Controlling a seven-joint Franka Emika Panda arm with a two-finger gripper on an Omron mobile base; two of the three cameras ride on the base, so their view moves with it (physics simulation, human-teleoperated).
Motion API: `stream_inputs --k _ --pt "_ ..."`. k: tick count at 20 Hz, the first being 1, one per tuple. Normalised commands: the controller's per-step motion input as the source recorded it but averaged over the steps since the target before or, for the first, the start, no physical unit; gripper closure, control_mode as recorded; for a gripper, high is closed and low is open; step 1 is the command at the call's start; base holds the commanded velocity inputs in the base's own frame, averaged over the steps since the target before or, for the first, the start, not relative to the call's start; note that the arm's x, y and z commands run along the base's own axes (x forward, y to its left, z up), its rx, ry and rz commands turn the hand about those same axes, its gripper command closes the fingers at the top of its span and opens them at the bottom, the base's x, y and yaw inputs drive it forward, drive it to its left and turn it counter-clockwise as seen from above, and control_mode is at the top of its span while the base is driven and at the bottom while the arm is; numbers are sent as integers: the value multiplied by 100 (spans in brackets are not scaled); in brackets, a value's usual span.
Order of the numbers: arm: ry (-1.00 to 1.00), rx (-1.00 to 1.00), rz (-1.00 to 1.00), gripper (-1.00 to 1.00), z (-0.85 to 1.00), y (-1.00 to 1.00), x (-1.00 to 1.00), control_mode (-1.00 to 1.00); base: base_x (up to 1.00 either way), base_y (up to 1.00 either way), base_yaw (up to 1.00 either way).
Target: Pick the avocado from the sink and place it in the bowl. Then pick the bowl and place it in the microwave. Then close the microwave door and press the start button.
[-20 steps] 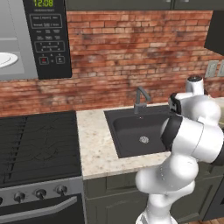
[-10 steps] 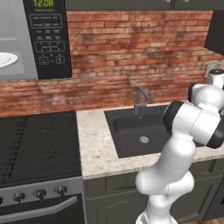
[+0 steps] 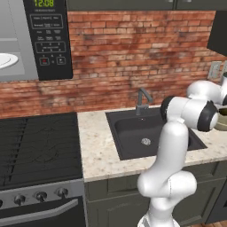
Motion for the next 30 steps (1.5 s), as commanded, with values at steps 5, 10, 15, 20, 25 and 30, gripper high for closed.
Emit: stream_inputs --k 5,10,15,20,25,30 --pt "-5 -1 14 100 -11 -35 37 -100 0 0 0" --pt "0 0 17 100 -36 -25 21 -100 0 0 0" --pt "1 0 14 100 -41 -9 23 -100 0 0 0" --pt "3 0 7 100 -24 -6 43 -100 0 0 0" --pt "6 0 6 100 -30 -9 41 -100 0 0 0" --pt "4 0 7 100 -31 -18 31 -100 0 0 0"
